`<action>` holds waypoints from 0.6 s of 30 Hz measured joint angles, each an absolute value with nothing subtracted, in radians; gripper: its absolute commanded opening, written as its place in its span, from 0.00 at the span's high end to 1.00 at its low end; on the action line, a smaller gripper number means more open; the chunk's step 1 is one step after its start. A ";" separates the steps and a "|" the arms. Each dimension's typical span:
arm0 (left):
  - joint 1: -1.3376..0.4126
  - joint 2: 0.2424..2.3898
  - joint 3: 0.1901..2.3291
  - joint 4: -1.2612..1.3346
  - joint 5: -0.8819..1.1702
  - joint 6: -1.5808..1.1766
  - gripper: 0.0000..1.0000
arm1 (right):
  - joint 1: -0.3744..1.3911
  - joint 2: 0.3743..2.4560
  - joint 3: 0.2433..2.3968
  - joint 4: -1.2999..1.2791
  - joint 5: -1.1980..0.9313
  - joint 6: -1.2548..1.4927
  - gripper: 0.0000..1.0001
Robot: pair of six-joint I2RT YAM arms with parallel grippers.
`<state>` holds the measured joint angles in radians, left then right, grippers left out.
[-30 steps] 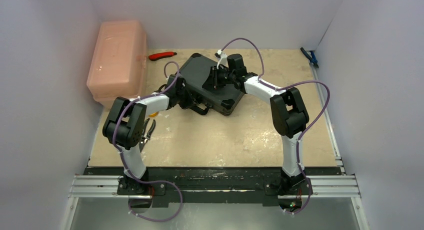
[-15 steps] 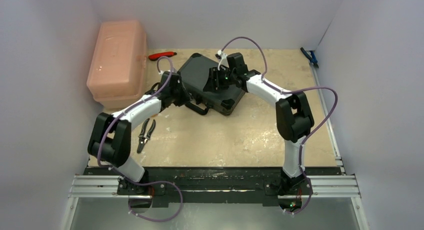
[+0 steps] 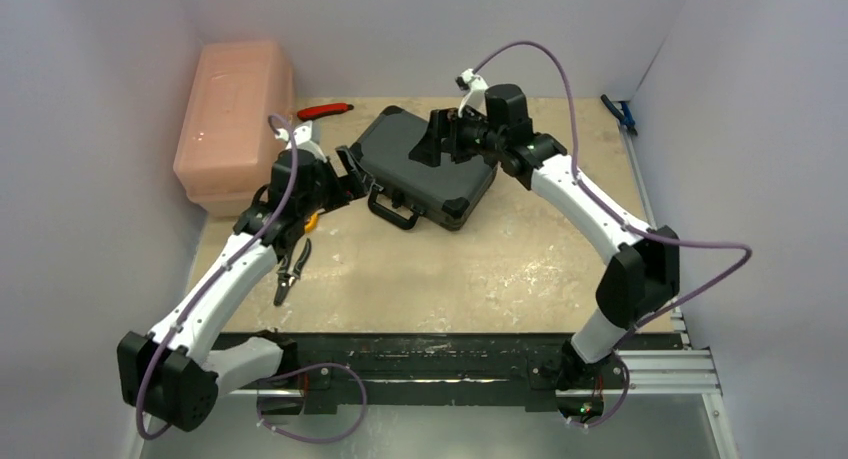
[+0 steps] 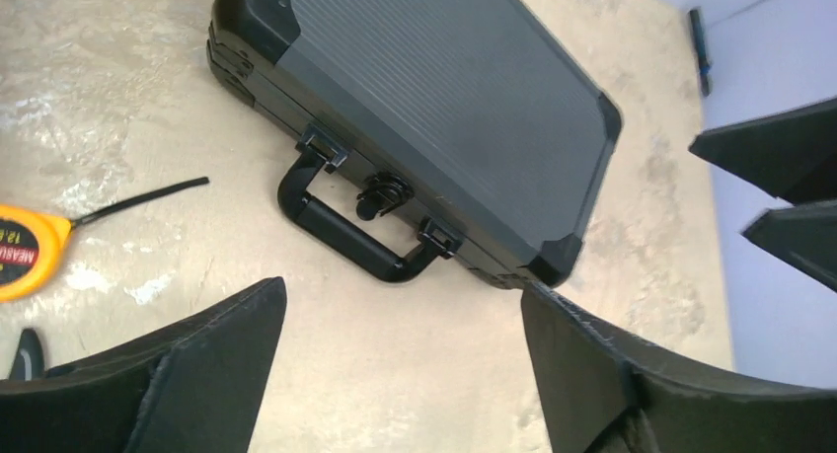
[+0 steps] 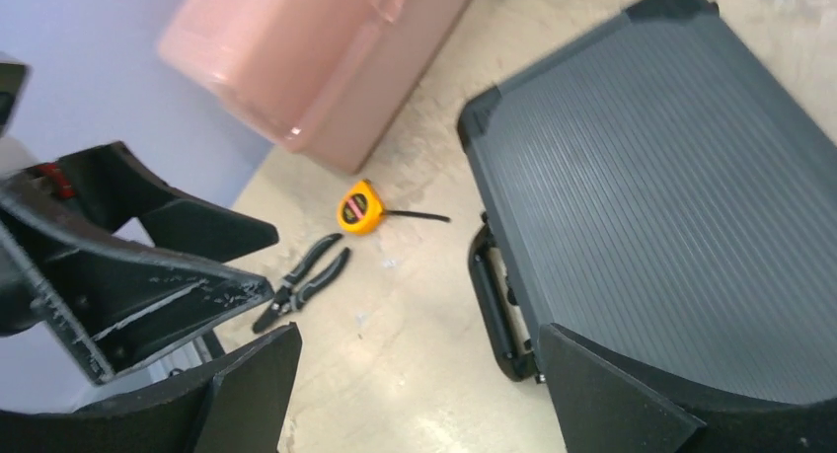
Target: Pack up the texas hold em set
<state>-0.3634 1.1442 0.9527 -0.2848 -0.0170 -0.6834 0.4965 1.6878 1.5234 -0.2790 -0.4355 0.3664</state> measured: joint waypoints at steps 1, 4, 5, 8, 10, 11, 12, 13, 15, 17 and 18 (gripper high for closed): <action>-0.363 1.113 0.950 -0.299 -0.027 -0.668 0.01 | 0.496 1.655 1.513 -0.262 -0.435 0.369 0.01; -0.363 1.027 0.950 -0.329 -0.050 -0.636 0.00 | 0.496 1.565 1.472 -0.212 -0.432 0.377 0.01; -0.363 0.995 0.950 -0.339 -0.058 -0.623 0.00 | 0.496 1.536 1.453 -0.197 -0.429 0.379 0.01; -0.363 0.897 0.950 -0.366 -0.073 -0.582 0.00 | 0.496 1.459 1.392 -0.157 -0.413 0.385 0.01; -0.363 0.834 0.951 -0.388 -0.083 -0.556 0.00 | 0.496 1.409 1.346 -0.130 -0.399 0.386 0.01; -0.363 0.804 0.951 -0.398 -0.088 -0.543 0.00 | 0.496 1.389 1.327 -0.119 -0.392 0.387 0.01; -0.363 0.782 0.951 -0.407 -0.092 -0.532 0.00 | 0.496 1.363 1.300 -0.104 -0.381 0.388 0.01; -0.363 0.756 0.951 -0.424 -0.098 -0.518 0.00 | 0.496 1.336 1.275 -0.096 -0.371 0.389 0.01; -0.363 0.722 0.951 -0.456 -0.110 -0.495 0.00 | 0.496 1.289 1.235 -0.087 -0.346 0.391 0.01; -0.363 0.686 0.951 -0.492 -0.126 -0.471 0.00 | 0.496 1.253 1.210 -0.084 -0.327 0.393 0.01; -0.363 0.670 0.951 -0.508 -0.135 -0.459 0.00 | 0.496 1.234 1.196 -0.080 -0.317 0.394 0.01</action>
<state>-0.3634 0.6704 0.9508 -0.5079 -0.1349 -0.4591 0.4965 1.2343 1.1957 -0.0803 -0.3172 0.3943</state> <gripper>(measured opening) 0.998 0.987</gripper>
